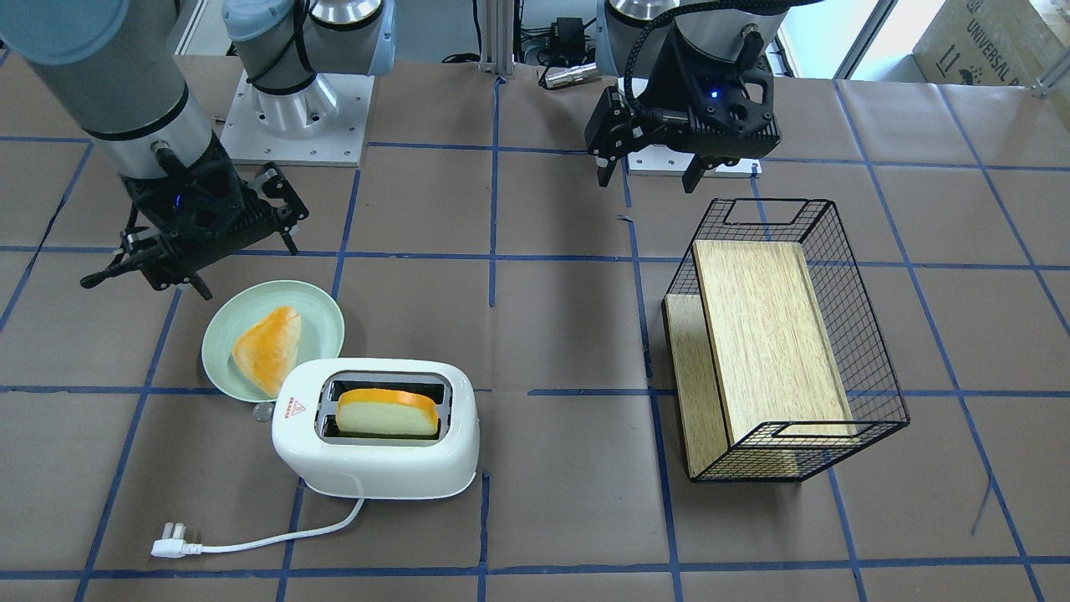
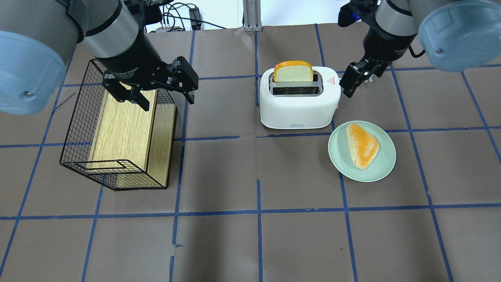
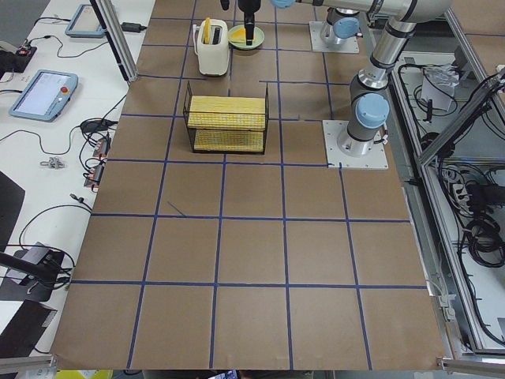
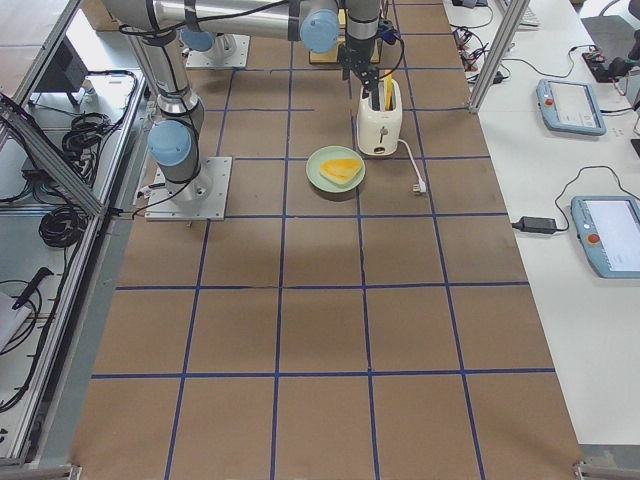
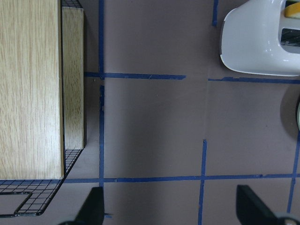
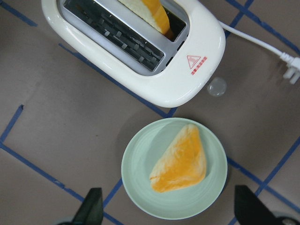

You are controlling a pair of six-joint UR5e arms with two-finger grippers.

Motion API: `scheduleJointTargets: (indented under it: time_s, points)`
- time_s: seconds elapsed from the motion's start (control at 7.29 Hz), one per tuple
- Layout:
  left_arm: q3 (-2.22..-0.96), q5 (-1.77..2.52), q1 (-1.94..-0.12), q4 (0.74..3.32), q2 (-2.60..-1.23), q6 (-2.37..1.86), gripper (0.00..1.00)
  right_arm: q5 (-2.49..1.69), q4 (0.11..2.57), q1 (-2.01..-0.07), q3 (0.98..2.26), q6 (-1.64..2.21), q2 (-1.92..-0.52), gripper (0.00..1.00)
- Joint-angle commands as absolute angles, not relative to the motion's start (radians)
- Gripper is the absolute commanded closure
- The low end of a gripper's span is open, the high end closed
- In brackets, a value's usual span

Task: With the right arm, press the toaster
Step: 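Move the right gripper over the toaster's lever beside the slots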

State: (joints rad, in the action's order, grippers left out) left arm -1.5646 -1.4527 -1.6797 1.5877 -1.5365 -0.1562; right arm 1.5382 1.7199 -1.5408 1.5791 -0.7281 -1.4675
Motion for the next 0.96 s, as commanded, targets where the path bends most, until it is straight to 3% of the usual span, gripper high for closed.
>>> scheduleJointTargets:
  time_s: [0.0,0.14,0.27,0.41,0.82]
  points:
    - [-1.565,-1.453,-1.680,1.588,-1.537,-0.156,0.00,1.552,1.927,-1.513,1.580,-1.053,-1.392,0.13]
    - [-1.565,-1.453,-1.680,1.588,-1.537,-0.156,0.00,1.612,1.965,-1.514,1.578,-1.081,-1.344,0.55]
    - [-1.565,-1.453,-1.680,1.588,-1.537,-0.156,0.00,1.641,1.964,-1.514,1.580,-1.086,-1.313,0.86]
    - [-1.565,-1.453,-1.680,1.588,-1.537,-0.156,0.00,1.640,1.963,-1.514,1.583,-1.124,-1.301,0.93]
    - [-1.565,-1.453,-1.680,1.588,-1.537,-0.156,0.00,1.614,1.963,-1.519,1.583,-1.264,-1.253,0.98]
